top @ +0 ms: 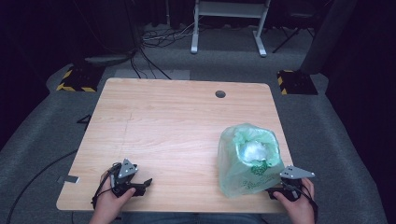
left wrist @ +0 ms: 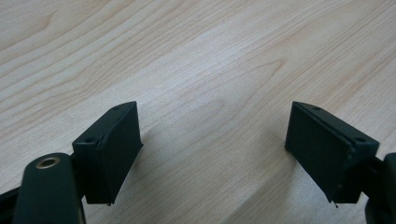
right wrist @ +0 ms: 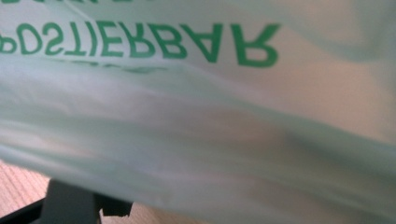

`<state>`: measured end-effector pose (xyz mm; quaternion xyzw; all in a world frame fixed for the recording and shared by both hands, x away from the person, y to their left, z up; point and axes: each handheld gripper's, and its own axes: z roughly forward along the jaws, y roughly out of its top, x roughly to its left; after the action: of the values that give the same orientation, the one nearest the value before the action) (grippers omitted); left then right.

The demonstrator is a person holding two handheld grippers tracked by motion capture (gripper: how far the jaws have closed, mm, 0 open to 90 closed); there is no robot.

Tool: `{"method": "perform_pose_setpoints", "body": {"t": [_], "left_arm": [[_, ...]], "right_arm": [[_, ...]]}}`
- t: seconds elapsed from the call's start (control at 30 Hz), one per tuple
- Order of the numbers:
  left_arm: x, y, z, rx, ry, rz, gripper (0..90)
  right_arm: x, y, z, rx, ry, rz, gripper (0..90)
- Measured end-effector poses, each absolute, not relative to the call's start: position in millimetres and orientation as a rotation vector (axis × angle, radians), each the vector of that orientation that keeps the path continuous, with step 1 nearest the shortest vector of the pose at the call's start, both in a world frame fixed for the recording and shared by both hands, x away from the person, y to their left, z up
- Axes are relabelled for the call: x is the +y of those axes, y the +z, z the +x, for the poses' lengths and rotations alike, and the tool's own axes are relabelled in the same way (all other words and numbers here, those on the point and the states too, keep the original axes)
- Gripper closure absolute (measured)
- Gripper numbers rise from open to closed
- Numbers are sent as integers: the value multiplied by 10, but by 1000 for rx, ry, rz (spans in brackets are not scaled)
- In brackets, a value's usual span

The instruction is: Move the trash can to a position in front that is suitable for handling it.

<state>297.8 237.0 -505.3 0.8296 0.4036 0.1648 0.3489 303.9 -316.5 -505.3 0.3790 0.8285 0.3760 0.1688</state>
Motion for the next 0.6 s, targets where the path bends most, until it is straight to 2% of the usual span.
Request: {"method": "perform_pose_setpoints", "body": {"t": [0.27, 0.37, 0.6], "left_arm": [[2376, -5049, 2976, 1057, 449, 2143, 196], [2382, -5050, 2955, 1062, 458, 2122, 262], [2400, -4992, 2937, 1033, 470, 2091, 251]], "right_arm": [[-3229, -4944, 2939, 2411, 1003, 1103, 281], [-3303, -4826, 2851, 2382, 1004, 1096, 306], [-3429, -4426, 2705, 2349, 1031, 1054, 320]]}}
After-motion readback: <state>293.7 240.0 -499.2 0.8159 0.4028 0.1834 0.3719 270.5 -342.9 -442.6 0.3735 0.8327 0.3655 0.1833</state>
